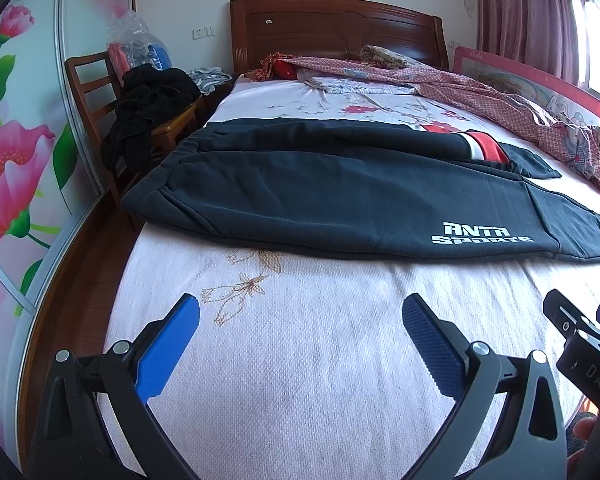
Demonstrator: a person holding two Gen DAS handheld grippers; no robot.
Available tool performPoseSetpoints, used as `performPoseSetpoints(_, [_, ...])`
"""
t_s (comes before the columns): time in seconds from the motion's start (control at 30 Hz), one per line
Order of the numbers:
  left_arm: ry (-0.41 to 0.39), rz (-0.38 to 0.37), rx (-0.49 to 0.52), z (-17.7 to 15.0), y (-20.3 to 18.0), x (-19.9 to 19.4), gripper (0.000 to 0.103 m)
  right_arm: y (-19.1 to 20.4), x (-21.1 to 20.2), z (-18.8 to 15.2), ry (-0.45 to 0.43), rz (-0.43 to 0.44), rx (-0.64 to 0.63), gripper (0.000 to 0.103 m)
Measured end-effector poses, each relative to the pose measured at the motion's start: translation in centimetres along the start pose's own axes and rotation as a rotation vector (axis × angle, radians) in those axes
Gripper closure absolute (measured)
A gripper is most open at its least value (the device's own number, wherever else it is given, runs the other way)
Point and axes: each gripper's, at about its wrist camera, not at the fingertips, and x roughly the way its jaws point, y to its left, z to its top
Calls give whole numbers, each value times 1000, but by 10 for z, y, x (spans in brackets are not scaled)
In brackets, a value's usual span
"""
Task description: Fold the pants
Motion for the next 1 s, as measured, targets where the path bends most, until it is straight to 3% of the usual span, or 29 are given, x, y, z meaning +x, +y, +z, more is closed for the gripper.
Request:
performPoseSetpoints(0.37, [27, -19, -10, 2, 2, 4, 2, -1, 3, -1, 3, 15, 14, 3])
performPoseSetpoints(0.47, [54, -66, -68, 11, 15, 6, 2, -6, 7, -1, 28, 30, 39, 3])
performPoseSetpoints(0.63, [148, -244, -249, 35, 50, 22, 2, -14, 14, 0, 70, 66, 103, 3])
performPoseSetpoints(0.73, [230, -405, -433, 46, 80, 42, 2, -16, 17, -1, 94, 86, 136, 3])
performPoseSetpoints(0.83, [333, -573, -748, 44, 114, 73, 2, -15, 19, 0, 94, 86, 132, 3])
performPoseSetpoints(0.93, [470, -660, -1108, 25, 139, 111, 2, -14, 20, 0, 71, 89, 119, 3])
performPoseSetpoints(1.0, [511, -703, -1237, 15, 143, 131, 2, -13, 21, 1, 69, 91, 114, 3])
